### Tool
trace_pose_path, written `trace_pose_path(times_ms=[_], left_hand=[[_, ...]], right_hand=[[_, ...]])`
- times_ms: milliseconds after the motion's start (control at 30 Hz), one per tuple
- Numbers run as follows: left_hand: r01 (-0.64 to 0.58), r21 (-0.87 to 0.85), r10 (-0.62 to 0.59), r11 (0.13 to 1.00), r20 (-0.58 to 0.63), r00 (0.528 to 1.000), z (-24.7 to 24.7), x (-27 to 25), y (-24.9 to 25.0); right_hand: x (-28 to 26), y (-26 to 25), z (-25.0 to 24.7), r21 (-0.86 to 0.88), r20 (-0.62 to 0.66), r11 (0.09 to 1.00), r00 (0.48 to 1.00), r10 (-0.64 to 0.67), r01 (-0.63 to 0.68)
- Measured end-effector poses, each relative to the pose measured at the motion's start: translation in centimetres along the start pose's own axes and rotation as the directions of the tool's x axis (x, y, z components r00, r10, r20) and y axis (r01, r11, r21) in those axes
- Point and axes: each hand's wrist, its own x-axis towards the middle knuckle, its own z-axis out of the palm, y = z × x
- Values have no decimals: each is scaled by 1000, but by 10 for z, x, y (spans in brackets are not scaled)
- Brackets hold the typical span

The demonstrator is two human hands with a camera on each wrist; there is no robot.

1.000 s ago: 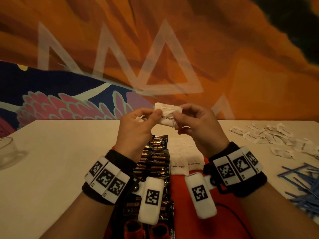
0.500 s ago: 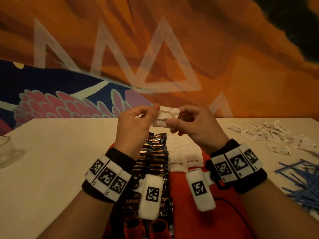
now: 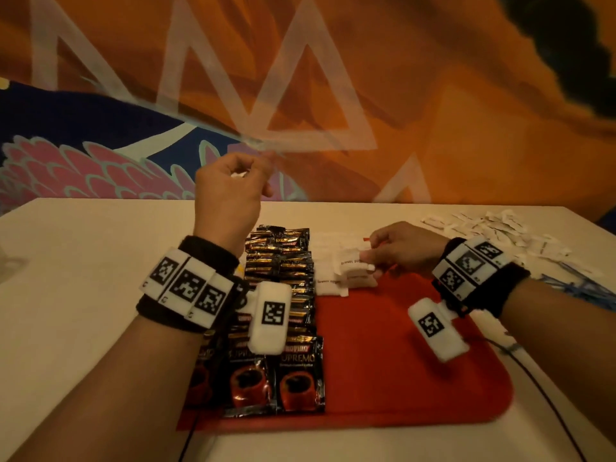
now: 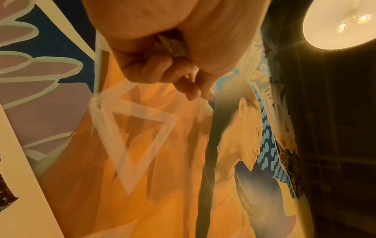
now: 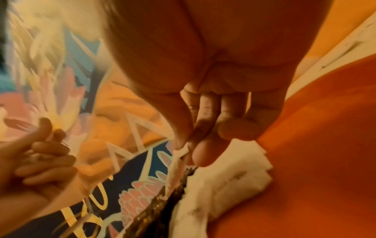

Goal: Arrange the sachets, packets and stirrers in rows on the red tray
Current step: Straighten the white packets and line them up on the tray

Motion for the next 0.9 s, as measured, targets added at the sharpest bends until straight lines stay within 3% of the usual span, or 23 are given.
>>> trace_pose_path(times_ms=[233,333,467,533,633,733,833,900], left_hand=[[17,-39,-15,999,48,999,-2,-2,8],[46,-83,-41,995,66,997,-5,0,10],[47,-111,-36,993,93,995,-7,0,12],[42,-118,-31,992,97,995,-7,0,13],[40,-112,-30,993,92,995,-8,2,13],[43,-112,-33,993,91,995,-9,2,12],[48,-113,-36,992,100,994,-8,1,12],[50,-110,-39,993,100,994,-7,1,13]], right_hand=[[5,9,3,-213,48,963,983,179,-165],[5,11,8,-382,-17,906,981,191,-183],[7,12,14,-484,-66,852,979,191,-199],[5,8,14,-599,-105,778,981,161,-192],[2,2,15,-673,-199,736,977,-80,-77],[-4,-2,24,-690,-92,711,957,-276,138],[-7,-5,37,-748,103,619,963,-248,239],[-5,-4,42,-770,134,590,965,-227,245]])
